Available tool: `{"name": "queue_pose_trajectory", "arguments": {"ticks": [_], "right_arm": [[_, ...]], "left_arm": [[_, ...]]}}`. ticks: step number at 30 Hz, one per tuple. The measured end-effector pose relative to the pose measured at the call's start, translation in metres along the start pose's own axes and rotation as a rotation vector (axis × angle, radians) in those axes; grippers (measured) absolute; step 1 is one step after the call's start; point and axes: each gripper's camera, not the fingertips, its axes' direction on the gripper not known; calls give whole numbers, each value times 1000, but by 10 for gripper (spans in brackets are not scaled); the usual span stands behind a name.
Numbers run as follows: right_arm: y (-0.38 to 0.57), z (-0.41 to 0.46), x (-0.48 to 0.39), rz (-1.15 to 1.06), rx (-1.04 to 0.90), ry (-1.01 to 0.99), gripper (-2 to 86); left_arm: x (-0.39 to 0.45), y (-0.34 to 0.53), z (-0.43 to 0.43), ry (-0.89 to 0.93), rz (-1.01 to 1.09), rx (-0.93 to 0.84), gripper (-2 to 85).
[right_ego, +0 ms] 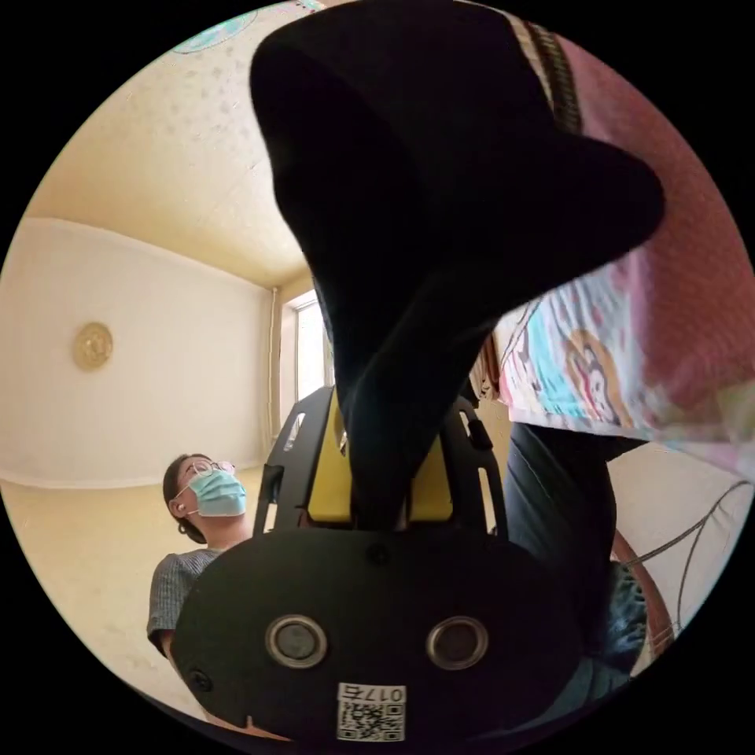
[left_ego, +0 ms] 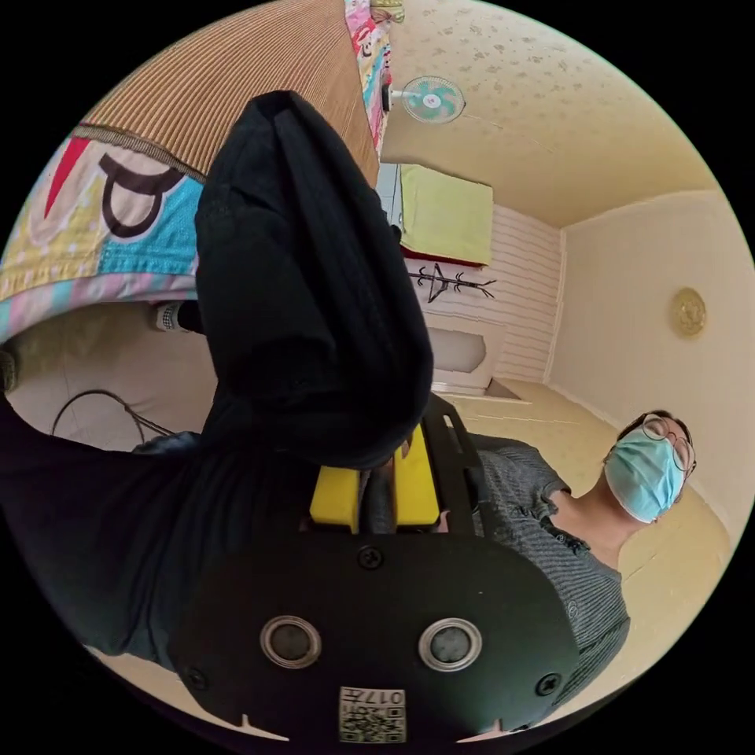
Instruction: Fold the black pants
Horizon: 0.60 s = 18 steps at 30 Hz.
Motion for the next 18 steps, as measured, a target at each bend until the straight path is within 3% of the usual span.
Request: {"name": "queue_pose_trajectory", "arguments": {"ticks": [6,10,14,18], "right_arm": [[-64,124,-3,-276,-324,-169,91],[-98,306,-7,-443,-563,-181,88],[-111,499,35,-483,-562,-209,93],[-117,644,131,-280,-498,-218,99]], "left_arm": [[74,69,-58,-165,262,246,54],[131,133,-149,-288,401,495,68],[178,269,-260,-410,435,1027,97],[148,428,-262,-578,310,1594,80]]}}
